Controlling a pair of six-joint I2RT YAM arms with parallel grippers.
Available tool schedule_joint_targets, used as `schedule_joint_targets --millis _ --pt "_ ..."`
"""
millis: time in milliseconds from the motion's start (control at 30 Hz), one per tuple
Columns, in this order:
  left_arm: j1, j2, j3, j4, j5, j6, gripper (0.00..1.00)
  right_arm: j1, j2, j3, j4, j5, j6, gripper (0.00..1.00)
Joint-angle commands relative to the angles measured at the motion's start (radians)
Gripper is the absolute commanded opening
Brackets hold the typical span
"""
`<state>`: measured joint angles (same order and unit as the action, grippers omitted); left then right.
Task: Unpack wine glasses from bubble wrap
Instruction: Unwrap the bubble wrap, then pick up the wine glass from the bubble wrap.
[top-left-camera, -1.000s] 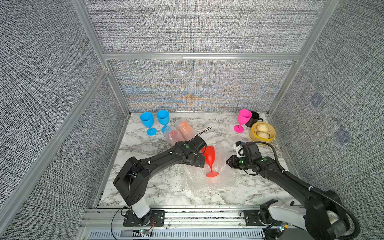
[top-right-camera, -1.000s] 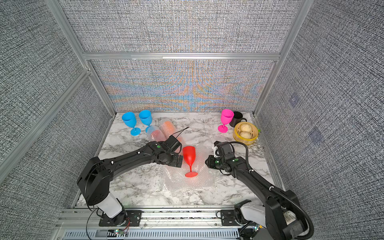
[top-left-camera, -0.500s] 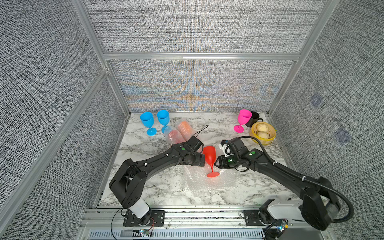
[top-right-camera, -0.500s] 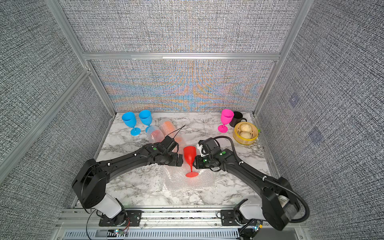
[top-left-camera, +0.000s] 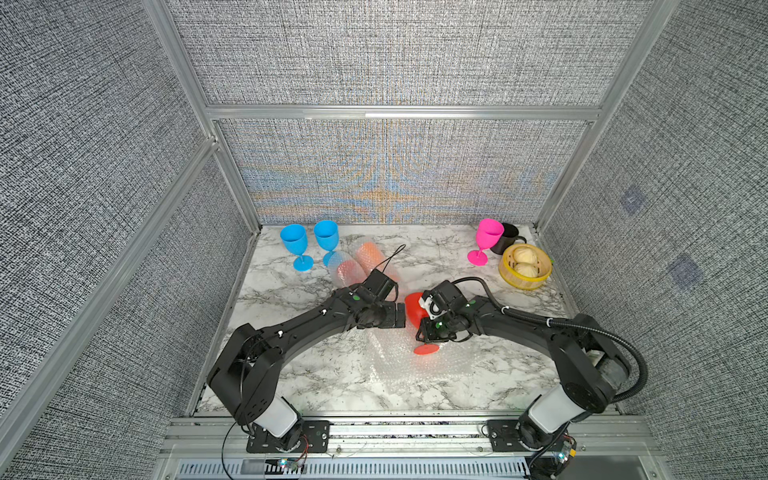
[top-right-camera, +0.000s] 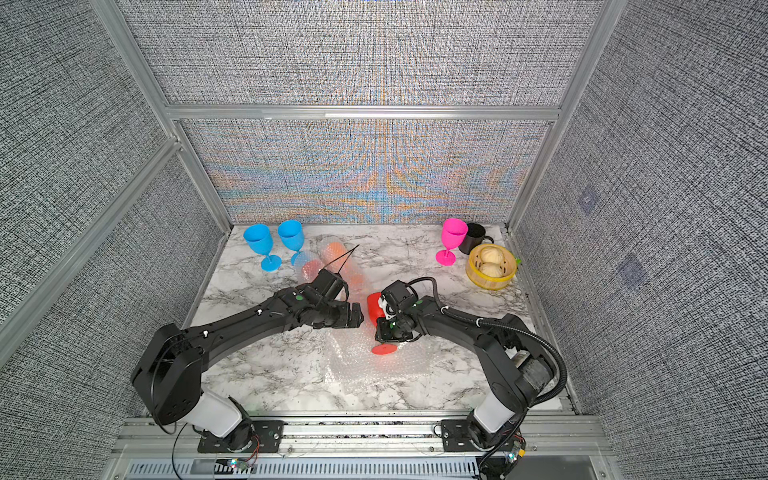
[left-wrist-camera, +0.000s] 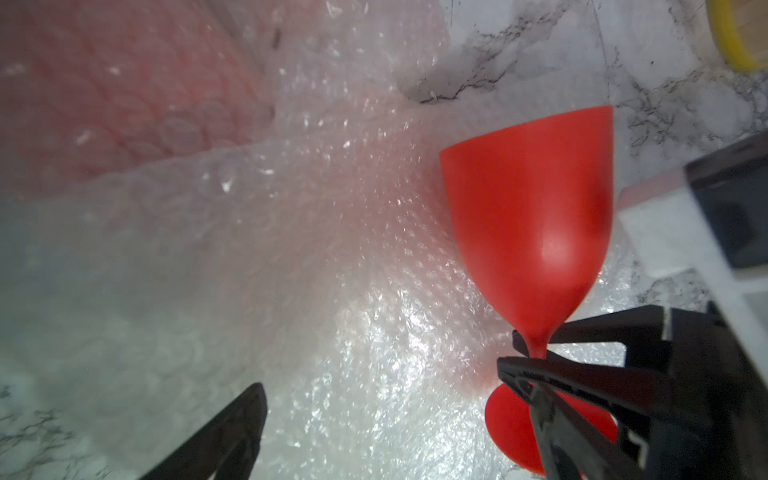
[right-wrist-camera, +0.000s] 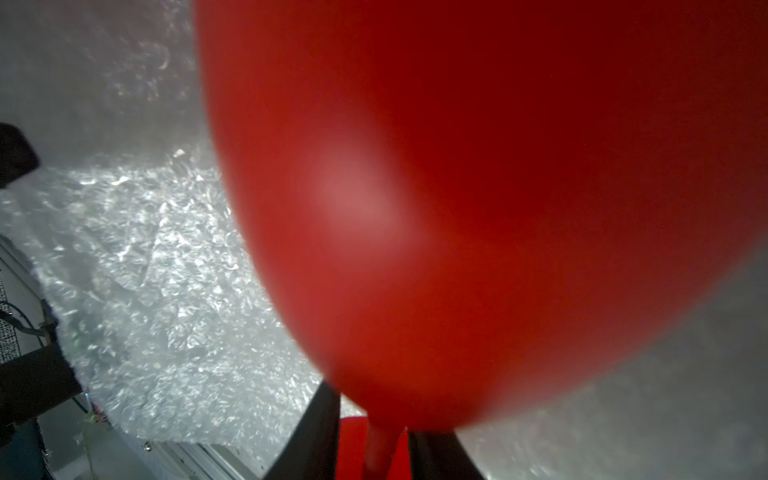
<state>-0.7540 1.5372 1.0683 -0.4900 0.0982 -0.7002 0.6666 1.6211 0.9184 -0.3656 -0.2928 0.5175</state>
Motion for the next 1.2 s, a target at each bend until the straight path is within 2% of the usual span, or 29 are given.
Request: schedule_joint_targets --millis 0,100,400,500,600,700,833,967,1167 --pt "0.014 -0.038 0.007 0.01 0.024 -0.018 0.98 0.001 -0.006 -0.018 0.037 0.019 0.005 0.09" --pt "0.024 -0.081 0.018 -0.029 0.001 -0.036 0.98 0.001 -0.046 -0.024 0.044 0.03 -0.006 0.0" --pt "0.039 -0.272 0.086 -0.143 -0.095 -0.006 1.0 -0.001 -0.214 -0.043 0.083 0.059 -0.075 0.0" --pt "0.05 -0.287 0.125 -0.188 -0.082 -0.022 1.0 -0.002 -0.274 -0.078 0.141 0.069 -0.106 0.0" --pt "0.053 -0.267 0.123 -0.179 -0.013 -0.085 1.0 0.0 -0.336 -0.126 0.235 0.063 -0.139 0.0" --pt "0.053 -0.247 0.046 -0.059 0.13 -0.193 0.98 0.003 -0.411 -0.196 0.379 0.052 -0.202 0.0" --pt "0.053 -0.203 -0.092 0.217 0.318 -0.363 0.93 0.01 -0.528 -0.291 0.552 0.091 -0.298 0.0" --pt "0.053 -0.132 -0.171 0.467 0.438 -0.502 0.84 0.014 -0.581 -0.308 0.604 0.076 -0.354 0.0" --pt "0.05 -0.037 -0.251 0.844 0.548 -0.672 0.76 0.022 -0.606 -0.324 0.659 0.063 -0.342 0.0"
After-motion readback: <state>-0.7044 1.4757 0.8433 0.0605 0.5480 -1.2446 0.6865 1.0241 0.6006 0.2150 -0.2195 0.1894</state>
